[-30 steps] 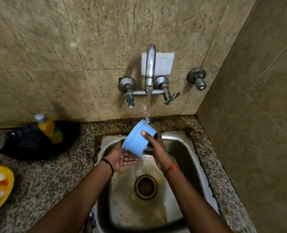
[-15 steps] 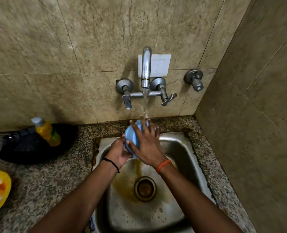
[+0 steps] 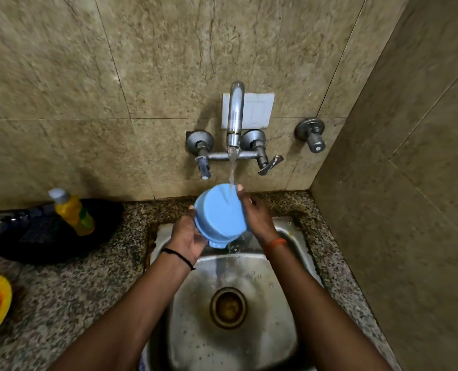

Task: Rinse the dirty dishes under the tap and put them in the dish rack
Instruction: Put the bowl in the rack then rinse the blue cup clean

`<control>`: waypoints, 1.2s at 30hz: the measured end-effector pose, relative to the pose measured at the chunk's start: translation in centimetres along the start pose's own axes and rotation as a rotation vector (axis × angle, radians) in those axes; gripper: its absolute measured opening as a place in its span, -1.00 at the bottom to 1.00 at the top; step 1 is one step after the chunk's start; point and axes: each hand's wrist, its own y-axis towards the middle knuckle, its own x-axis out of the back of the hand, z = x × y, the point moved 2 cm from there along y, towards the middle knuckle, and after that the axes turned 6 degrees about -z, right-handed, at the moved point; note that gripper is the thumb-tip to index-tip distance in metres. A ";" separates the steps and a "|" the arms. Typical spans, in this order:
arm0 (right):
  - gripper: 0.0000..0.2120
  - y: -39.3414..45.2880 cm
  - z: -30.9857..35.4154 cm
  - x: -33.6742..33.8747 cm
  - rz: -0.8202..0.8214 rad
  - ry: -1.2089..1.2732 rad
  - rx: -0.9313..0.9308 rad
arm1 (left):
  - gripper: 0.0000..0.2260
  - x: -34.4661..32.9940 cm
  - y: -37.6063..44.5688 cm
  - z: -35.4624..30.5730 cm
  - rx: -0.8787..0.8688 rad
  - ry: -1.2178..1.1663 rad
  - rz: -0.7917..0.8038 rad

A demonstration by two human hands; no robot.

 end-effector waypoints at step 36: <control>-0.67 -6.0 1.1 -2.3 0.265 -0.099 0.330 | -0.42 -0.8 -0.1 0.2 0.127 0.238 0.290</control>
